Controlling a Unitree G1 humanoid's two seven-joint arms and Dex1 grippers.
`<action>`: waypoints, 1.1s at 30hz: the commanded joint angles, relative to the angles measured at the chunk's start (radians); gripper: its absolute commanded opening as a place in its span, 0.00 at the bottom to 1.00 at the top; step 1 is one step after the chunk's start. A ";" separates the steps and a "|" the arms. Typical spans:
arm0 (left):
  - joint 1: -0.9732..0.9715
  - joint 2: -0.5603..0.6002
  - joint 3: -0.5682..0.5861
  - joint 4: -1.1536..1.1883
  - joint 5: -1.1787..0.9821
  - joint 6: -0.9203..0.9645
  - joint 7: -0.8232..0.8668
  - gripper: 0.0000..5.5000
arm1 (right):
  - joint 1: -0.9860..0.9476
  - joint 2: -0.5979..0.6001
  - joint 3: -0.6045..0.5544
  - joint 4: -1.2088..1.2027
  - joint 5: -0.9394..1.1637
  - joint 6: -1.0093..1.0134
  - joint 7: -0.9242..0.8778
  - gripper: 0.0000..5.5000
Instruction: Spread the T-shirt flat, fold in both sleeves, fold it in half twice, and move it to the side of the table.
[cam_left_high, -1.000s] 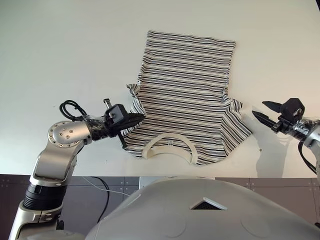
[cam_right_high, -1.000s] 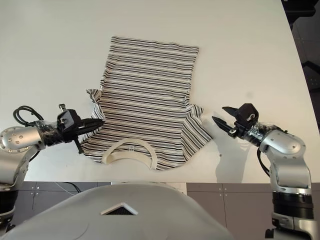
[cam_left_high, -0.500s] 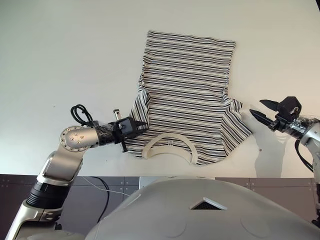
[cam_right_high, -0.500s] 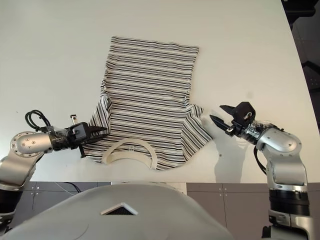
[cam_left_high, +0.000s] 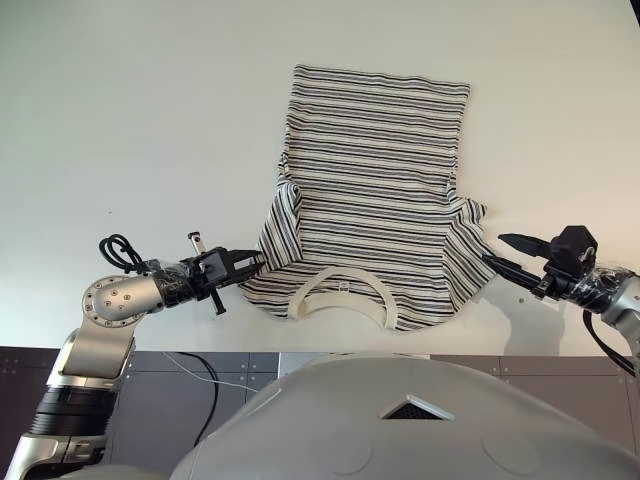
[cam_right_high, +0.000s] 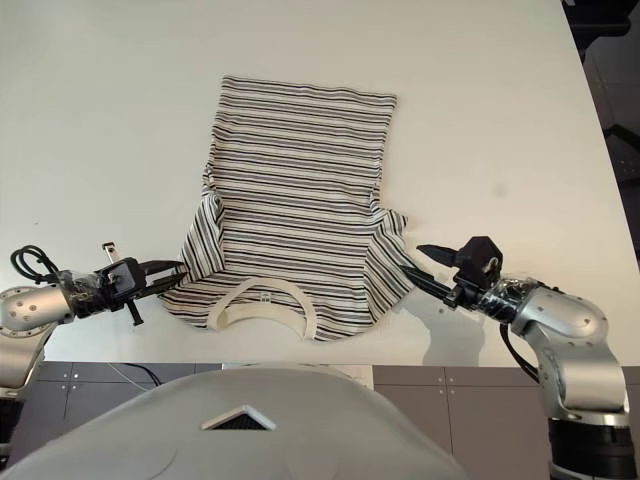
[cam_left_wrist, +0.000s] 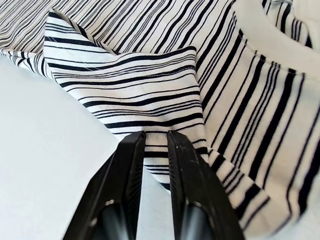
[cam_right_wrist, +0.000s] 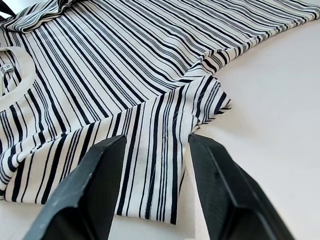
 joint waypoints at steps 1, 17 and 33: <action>-0.009 0.007 -0.025 0.090 0.039 -0.022 -0.007 0.15 | -0.011 0.012 0.065 0.017 -0.039 -0.016 0.004 0.42; -0.095 0.005 0.019 -0.460 -0.414 0.527 0.022 0.15 | -0.263 -0.152 0.121 0.454 -0.251 -0.331 0.065 0.42; -0.014 -0.113 -0.033 -0.406 -0.210 0.435 0.160 0.15 | -0.110 0.130 -0.148 0.228 0.178 0.209 -0.229 0.42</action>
